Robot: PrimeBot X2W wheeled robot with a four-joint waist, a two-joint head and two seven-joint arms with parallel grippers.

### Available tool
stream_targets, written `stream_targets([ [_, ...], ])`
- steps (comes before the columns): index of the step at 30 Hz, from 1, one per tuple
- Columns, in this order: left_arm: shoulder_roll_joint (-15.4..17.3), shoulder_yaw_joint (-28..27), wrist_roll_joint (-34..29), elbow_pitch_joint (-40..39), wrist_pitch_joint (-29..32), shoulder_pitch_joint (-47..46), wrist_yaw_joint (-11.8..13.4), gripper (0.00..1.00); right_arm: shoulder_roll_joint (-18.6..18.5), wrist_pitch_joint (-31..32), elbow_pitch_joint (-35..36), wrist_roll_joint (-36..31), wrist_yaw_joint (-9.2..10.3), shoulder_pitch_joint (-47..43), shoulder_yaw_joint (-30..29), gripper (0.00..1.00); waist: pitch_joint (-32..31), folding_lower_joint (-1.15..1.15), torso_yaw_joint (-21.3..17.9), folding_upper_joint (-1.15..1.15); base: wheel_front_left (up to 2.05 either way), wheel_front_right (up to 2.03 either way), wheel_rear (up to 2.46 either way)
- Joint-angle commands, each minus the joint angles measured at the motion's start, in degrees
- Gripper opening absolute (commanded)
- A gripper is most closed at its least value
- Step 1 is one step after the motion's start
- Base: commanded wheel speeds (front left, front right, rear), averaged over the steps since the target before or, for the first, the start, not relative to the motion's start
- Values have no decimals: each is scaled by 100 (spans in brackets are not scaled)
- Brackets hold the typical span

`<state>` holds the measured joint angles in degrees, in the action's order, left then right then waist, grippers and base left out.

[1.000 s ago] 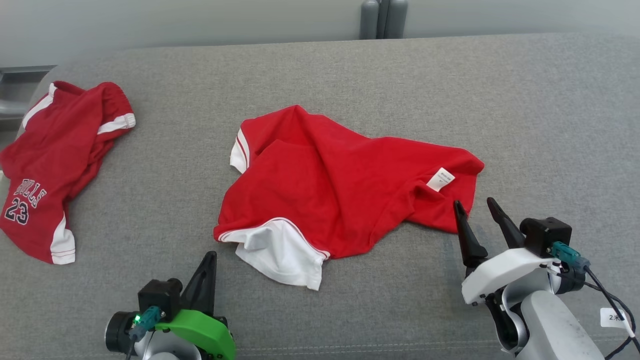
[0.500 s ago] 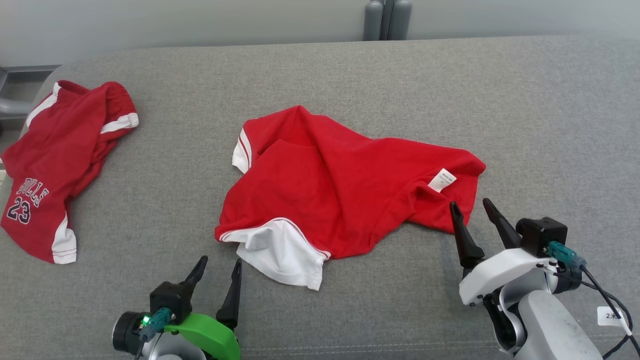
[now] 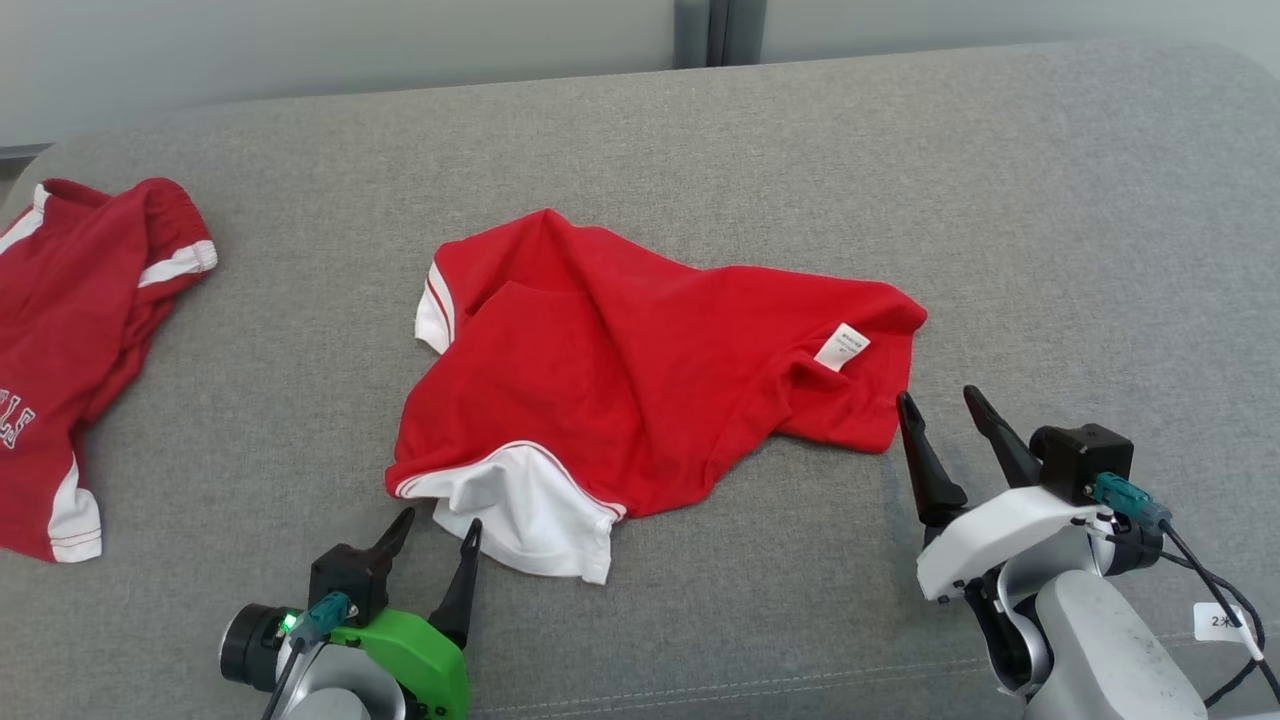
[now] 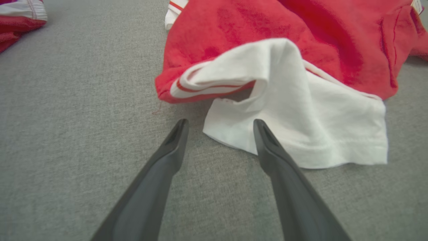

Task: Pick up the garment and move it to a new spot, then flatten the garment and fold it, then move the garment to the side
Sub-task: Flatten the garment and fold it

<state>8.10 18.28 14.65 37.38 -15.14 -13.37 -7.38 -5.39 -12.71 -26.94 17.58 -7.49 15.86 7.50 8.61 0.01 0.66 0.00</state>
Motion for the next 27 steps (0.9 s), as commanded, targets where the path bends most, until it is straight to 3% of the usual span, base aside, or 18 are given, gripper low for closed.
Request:
stream_targets([
  [1, 47, -13, 37, 17, 2, -113, -9, 100, -21, -35, 11, 30, 0, 54, -1, 100, 47, -1, -71, 0, 0, 0, 0],
  [10, 45, 214, 160, 554, 5, -378, -9, 100, -19, -54, 30, 22, 0, 80, -25, 100, 154, -1, -253, 0, 0, 0, 0],
  [11, 35, 288, 196, 631, 6, -387, -9, 50, -19, -58, 23, 21, 0, 80, -27, 100, 152, -1, -258, 0, 0, 0, 0],
  [12, 22, 353, 251, 679, 7, -394, -9, 12, -20, -61, 16, 21, 0, 79, -33, 100, 145, -1, -259, 0, 0, 0, 0],
  [13, 41, 430, 321, 685, 7, -429, -9, 0, -10, -60, 2, 10, 0, 66, -48, 100, 125, -1, -252, 0, 0, 0, 0],
  [27, 65, 316, 399, 266, 3, -155, -1, 0, 15, -50, 11, -16, 0, -75, -89, 100, -72, -1, 59, 0, 0, 0, 0],
])
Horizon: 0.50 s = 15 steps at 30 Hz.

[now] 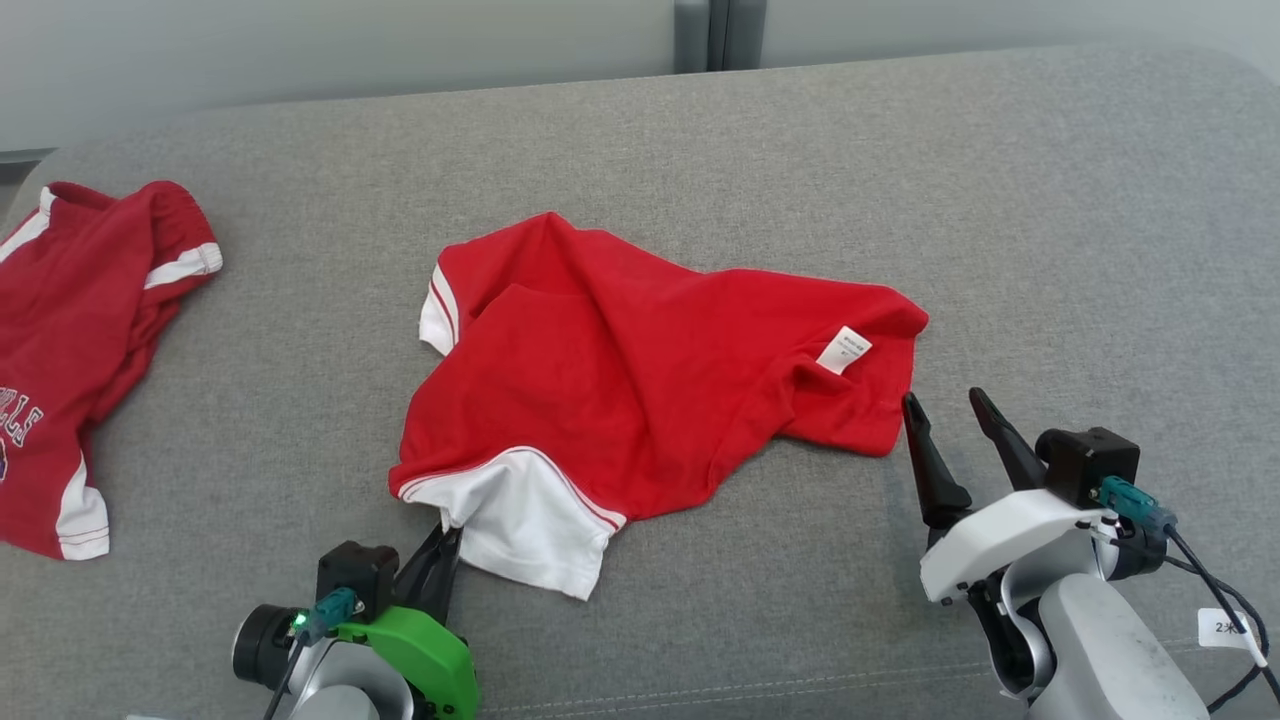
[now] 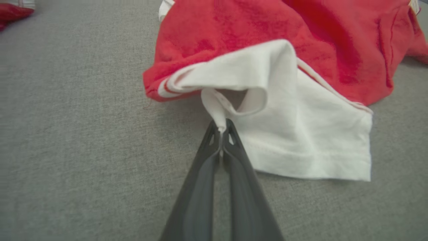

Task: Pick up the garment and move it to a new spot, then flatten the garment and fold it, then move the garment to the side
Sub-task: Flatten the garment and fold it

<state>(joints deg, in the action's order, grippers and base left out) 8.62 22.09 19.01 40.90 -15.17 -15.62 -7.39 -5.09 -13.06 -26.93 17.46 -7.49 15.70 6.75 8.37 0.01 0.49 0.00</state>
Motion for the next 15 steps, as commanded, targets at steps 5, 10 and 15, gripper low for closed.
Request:
stream_targets([
  [5, -14, -269, -142, -445, 6, 295, 86, 0, -6, -27, -12, 25, 0, -135, -40, 100, -123, -1, 294, 0, 0, 0, 0],
  [10, -32, -330, -216, -711, 5, 497, 122, 0, 13, -24, -18, 40, 0, -143, -23, 100, -159, -1, 495, 0, 0, 0, 0],
  [15, -95, -346, -216, -858, 5, 700, 168, 0, 25, -8, -31, 32, 0, -152, -15, 100, -167, -1, 700, 0, 0, 0, 0],
])
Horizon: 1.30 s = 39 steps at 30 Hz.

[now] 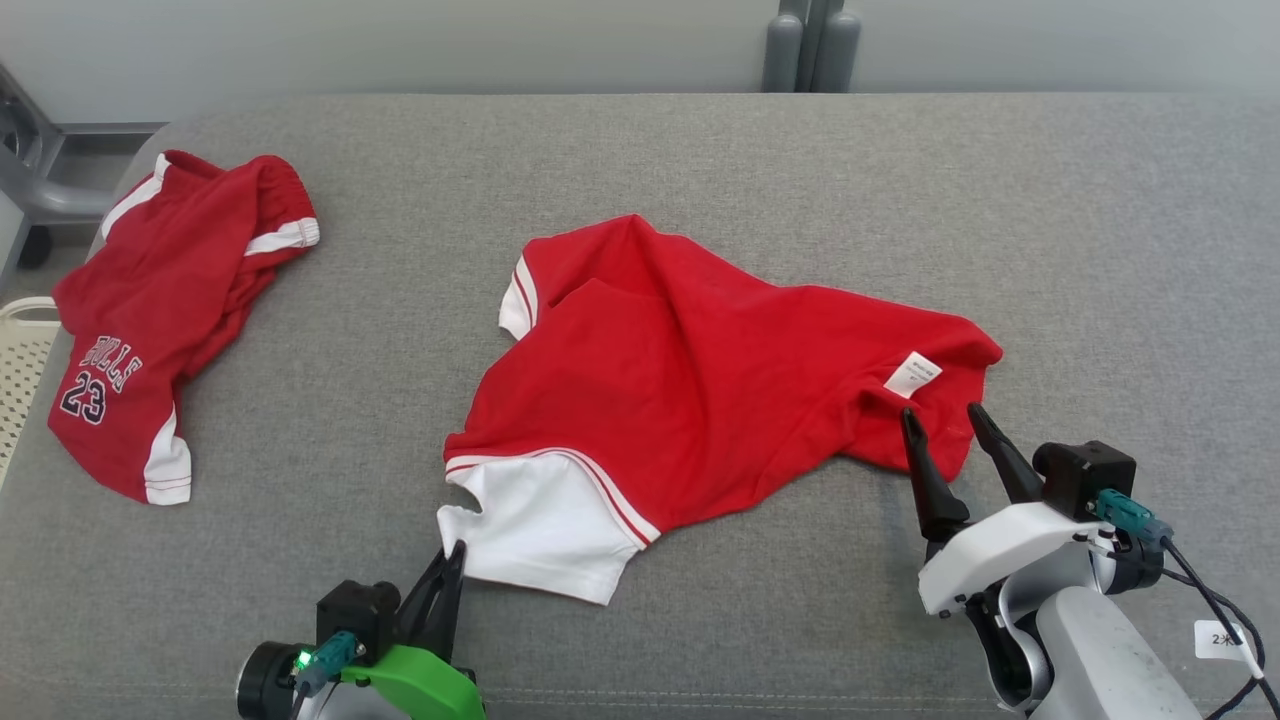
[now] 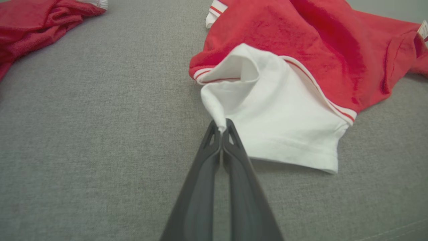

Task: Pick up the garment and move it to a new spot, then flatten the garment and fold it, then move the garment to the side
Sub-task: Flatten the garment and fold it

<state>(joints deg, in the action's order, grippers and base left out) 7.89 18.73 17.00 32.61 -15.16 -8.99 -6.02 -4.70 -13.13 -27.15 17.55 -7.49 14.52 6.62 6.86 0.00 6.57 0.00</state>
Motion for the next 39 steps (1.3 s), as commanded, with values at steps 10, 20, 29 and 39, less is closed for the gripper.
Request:
stream_targets([
  [10, -214, 111, 123, 22, 4, 281, 37, 33, -33, 2, -64, 8, 0, 14, -8, 100, -9, 0, 215, 0, 0, 0, 0],
  [20, -207, -359, -158, -967, 3, 459, 340, 100, -171, 25, -68, 21, 0, 33, -144, 100, -112, 0, 206, 0, 0, 0, 0],
  [29, -300, -847, -483, -1853, 3, 655, 384, 100, -309, 208, -198, -60, 0, 139, -479, 100, -99, 0, 218, 0, 0, 0, 0],
  [39, -434, -1114, -637, -2091, 3, 660, 303, 100, -343, 376, -610, -111, 0, 265, -670, 100, -34, 0, 212, 0, 0, 0, 0],
])
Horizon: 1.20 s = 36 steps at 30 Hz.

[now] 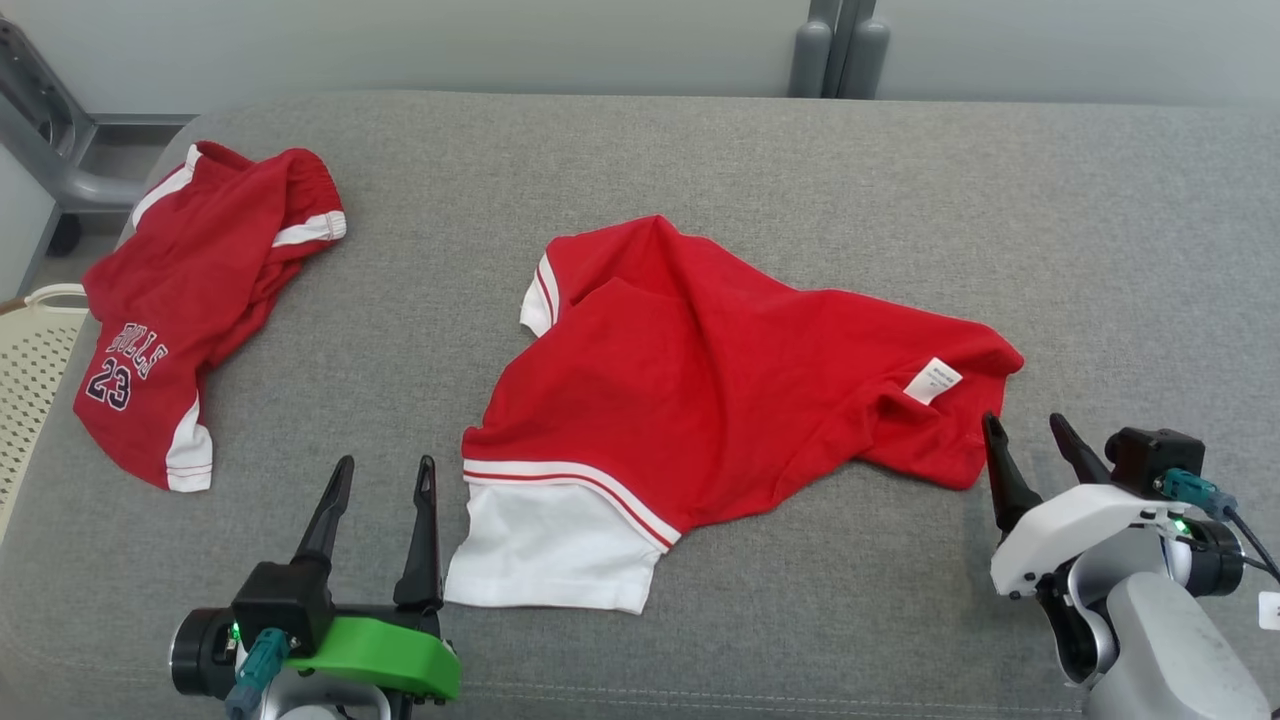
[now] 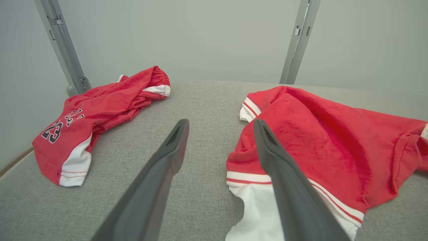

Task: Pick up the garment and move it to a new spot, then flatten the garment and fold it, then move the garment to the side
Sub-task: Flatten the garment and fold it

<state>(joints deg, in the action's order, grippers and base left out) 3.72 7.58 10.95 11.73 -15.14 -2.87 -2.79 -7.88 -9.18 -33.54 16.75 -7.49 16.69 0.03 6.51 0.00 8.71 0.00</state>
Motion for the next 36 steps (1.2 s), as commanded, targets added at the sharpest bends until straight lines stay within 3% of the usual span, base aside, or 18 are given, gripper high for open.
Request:
stream_targets([
  [1, -22, -15, -50, -11, 2, 47, -31, 100, -39, -31, -25, -21, 0, 91, -8, 100, 8, 0, -7, 0, 0, 0, 0],
  [9, -57, -79, -118, -28, 2, -68, -104, 100, -209, -26, -543, 19, 0, 871, 90, 100, 111, 0, 9, 0, 0, 0, 0],
  [18, -78, -16, -87, 2, 2, -172, -145, 100, -453, 116, -1608, 182, 0, 1650, 153, 100, 287, 0, 194, 0, 0, 0, 0],
  [28, -80, 126, 31, 19, 2, -294, -89, 100, -437, 310, -2721, 696, 0, 2238, 538, 100, 459, 0, 373, 0, 0, 0, 0],
  [29, -80, 138, 37, 28, 2, -291, -84, 100, -399, 331, -2746, 773, 0, 2269, 603, 58, 456, 0, 381, 0, 0, 0, 0],
  [30, -80, 144, 44, 38, 2, -287, -83, 100, -385, 317, -2746, 852, 0, 2297, 671, 5, 450, 0, 385, 0, 0, 0, 0],
  [31, -80, 151, 50, 46, 2, -286, -76, 100, -396, 300, -2742, 930, 0, 2311, 742, 0, 441, 0, 384, 0, 0, 0, 0],
  [36, -79, 142, 69, 102, 2, -224, -54, 100, -471, 146, -2623, 1256, 0, 2325, 1113, 0, 320, 0, 339, 0, 0, 0, 0],
])
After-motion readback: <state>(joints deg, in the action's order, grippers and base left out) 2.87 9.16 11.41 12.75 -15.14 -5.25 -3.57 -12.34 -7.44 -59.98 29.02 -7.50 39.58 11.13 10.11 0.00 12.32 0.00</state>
